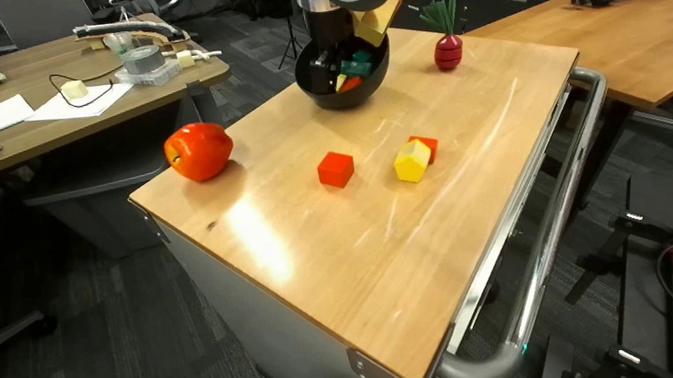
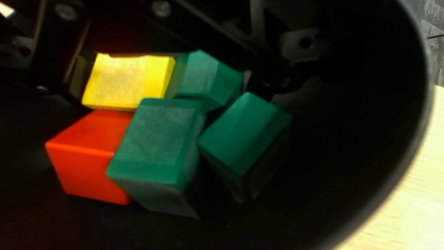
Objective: Remove the objects from the black bowl and put them on the table then move the apple to the right
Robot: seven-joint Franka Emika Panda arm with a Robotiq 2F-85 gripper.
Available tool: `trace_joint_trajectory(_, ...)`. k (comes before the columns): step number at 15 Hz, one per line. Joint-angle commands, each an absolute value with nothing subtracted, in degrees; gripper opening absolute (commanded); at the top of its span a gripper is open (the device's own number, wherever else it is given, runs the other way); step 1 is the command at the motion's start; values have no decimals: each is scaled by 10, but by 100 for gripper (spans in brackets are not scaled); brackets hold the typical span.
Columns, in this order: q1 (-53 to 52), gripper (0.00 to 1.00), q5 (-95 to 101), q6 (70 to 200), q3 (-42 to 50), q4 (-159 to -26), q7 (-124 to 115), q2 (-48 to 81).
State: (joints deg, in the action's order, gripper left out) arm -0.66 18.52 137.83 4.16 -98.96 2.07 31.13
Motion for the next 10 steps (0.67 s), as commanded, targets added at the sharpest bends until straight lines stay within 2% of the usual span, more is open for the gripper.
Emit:
trace_joint_trajectory(1, -3, 70, 171, 1347, 43, -939, 27, 348)
trace_joint_trajectory(2, 0, 64, 166, 1341, 41, -933, 29, 349)
trace_joint_trajectory(10, 25, 63, 102, 1349, 20, -969, 69, 295)
